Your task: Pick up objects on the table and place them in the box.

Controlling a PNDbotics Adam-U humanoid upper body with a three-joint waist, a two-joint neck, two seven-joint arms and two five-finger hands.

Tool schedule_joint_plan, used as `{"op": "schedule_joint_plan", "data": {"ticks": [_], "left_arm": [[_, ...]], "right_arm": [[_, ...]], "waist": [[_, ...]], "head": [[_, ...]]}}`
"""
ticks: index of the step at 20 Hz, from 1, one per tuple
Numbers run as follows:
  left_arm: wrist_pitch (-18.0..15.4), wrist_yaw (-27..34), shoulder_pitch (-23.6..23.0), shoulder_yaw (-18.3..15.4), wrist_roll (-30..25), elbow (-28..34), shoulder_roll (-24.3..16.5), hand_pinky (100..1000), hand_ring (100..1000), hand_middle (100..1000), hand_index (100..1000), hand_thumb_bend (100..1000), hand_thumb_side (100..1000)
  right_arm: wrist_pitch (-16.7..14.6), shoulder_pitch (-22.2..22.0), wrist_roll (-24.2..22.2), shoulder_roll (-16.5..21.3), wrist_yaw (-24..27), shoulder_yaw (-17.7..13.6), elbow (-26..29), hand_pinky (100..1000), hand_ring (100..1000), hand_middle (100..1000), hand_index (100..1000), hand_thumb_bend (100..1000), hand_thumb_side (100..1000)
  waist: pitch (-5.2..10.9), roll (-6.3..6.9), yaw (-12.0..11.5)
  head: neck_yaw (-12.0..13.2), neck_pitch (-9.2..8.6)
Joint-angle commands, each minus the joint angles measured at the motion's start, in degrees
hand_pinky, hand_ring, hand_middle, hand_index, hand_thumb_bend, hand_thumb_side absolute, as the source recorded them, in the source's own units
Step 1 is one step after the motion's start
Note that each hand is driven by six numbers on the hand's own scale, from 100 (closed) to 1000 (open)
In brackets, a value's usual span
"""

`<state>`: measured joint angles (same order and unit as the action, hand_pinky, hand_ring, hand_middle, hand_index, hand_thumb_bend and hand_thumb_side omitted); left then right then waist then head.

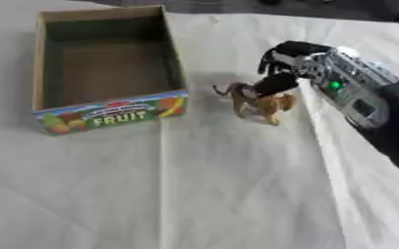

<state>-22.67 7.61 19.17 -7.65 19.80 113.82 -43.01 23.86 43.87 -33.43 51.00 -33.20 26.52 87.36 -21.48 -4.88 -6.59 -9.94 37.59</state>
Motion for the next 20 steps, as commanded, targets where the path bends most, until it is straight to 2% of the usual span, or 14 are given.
{"op": "schedule_joint_plan", "data": {"ticks": [1,20], "left_arm": [[0.0,0.2,0.5,-0.6,0.3,0.8,-1.3,722,928,868,930,636,115],[0.0,0.5,0.5,-0.7,0.3,0.8,-1.3,721,928,860,929,624,115]], "right_arm": [[-1.1,0.7,-0.9,2.2,-0.2,-0.8,1.2,768,850,697,811,434,765],[-3.3,0.3,-2.2,2.6,-1.8,-0.7,2.5,775,857,693,804,434,765]], "waist": [[1.51,0.29,0.2],[1.76,0.14,0.4]], "head": [[0.1,-0.42],[-0.1,-0.33]]}}
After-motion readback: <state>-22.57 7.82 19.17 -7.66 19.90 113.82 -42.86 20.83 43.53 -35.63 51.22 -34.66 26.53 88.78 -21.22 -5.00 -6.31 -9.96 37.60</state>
